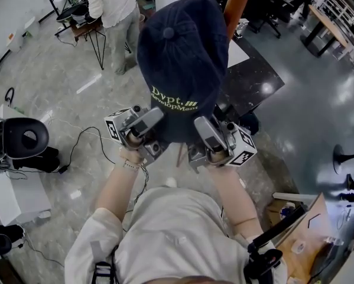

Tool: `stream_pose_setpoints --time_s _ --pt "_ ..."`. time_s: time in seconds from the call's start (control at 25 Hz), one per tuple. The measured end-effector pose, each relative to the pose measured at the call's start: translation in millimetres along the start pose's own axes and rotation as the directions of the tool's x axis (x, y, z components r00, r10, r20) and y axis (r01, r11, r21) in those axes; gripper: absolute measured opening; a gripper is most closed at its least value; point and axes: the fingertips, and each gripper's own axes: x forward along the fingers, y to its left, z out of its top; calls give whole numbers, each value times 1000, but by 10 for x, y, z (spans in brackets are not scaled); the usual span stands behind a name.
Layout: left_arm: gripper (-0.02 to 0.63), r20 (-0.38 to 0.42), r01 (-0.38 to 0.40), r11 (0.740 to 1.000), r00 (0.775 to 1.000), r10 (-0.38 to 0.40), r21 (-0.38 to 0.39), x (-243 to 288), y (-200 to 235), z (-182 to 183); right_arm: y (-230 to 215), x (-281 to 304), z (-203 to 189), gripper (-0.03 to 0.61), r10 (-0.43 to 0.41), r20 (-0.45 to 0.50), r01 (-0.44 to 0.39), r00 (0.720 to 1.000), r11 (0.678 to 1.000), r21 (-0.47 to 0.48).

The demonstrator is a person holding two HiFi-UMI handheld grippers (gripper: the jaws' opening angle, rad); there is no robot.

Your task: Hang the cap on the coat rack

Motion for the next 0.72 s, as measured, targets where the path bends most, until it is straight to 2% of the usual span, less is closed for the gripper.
stream_pose_setpoints --time_s 0.72 --pt "34 33 -29 1000 999 29 1 -290 216 -63 -217 -269 -103 61 -39 10 39 999 999 14"
